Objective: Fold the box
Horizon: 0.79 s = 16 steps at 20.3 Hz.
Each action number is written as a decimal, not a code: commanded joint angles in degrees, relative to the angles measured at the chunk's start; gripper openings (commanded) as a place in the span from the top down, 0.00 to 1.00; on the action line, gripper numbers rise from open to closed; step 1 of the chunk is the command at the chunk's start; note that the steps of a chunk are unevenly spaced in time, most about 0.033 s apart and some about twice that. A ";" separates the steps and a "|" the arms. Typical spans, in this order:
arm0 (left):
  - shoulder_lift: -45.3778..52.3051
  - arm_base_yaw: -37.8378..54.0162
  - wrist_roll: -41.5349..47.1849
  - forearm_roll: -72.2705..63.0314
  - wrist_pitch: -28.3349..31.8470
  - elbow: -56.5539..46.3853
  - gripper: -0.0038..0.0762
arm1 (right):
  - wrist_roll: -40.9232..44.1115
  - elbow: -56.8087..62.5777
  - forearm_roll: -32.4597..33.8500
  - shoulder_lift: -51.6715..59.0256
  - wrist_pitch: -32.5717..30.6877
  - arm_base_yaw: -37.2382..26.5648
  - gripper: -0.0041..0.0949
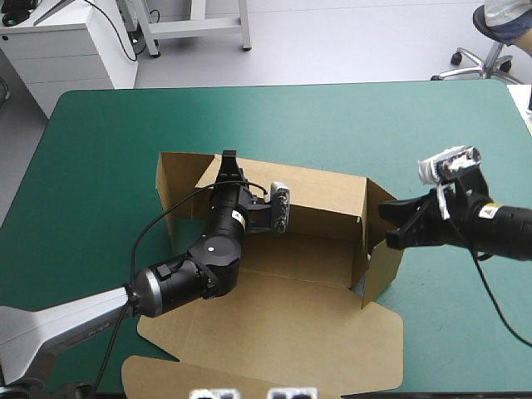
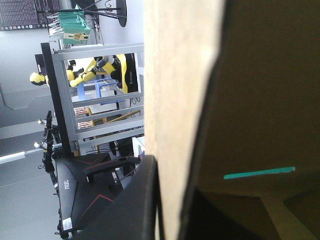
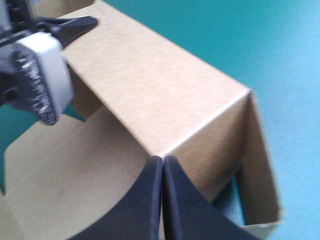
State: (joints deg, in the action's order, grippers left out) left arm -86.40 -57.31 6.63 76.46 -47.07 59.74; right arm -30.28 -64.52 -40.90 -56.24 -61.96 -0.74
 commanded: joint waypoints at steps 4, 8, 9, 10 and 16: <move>1.68 -0.14 0.80 -0.07 -0.44 0.92 0.96 | 16.27 -13.99 21.43 -11.15 2.26 -0.20 0.97; 1.68 -0.14 0.80 -0.07 -0.44 0.92 0.96 | 16.68 -15.66 23.24 -20.32 0.60 -0.20 0.97; 1.68 -0.14 0.80 -0.07 -0.44 0.92 0.96 | 15.46 -15.66 21.94 -22.66 -2.10 -0.20 0.97; 1.68 -0.14 0.80 -0.07 -0.44 0.92 0.96 | 13.50 -15.29 20.09 -24.22 -4.75 -0.20 0.97; 1.68 -0.14 0.93 -0.30 -0.44 0.92 0.96 | 6.08 -4.44 12.21 -19.32 -1.51 -0.20 0.97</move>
State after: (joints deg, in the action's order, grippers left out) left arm -86.40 -57.31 6.63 76.46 -47.07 59.74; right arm -21.28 -71.05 -24.72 -80.04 -66.28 -0.74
